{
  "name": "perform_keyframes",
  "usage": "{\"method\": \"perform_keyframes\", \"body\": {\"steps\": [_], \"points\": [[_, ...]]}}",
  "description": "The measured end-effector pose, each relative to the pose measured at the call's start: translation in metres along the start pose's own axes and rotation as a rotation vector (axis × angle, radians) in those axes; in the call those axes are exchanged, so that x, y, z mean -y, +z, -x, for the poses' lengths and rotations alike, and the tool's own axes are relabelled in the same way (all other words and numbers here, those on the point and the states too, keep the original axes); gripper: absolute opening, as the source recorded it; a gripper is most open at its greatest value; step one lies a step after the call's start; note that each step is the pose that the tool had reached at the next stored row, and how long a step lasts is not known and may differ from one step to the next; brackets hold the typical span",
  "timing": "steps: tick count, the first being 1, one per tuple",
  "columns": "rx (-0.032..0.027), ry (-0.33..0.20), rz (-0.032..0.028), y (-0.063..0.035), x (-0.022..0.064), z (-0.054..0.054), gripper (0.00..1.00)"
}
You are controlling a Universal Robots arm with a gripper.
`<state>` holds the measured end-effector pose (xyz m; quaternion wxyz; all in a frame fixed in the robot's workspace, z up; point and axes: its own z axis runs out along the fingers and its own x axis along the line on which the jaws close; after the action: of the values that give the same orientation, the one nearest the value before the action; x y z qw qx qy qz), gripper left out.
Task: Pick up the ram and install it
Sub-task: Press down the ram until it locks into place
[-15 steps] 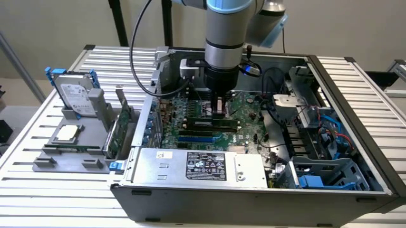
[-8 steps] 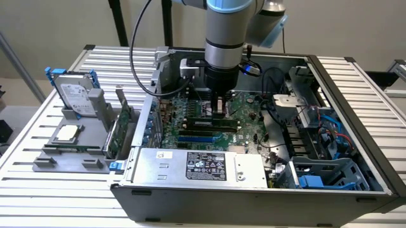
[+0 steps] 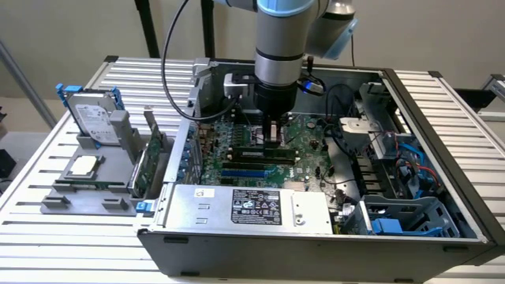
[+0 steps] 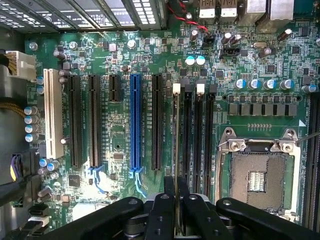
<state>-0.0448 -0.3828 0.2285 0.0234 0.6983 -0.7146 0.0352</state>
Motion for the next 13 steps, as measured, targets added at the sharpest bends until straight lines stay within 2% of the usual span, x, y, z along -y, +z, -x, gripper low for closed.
{"method": "perform_keyframes", "body": {"steps": [13], "points": [[0.0001, 0.0, -0.0027, 0.0021, -0.0013, 0.0003, 0.0]]}}
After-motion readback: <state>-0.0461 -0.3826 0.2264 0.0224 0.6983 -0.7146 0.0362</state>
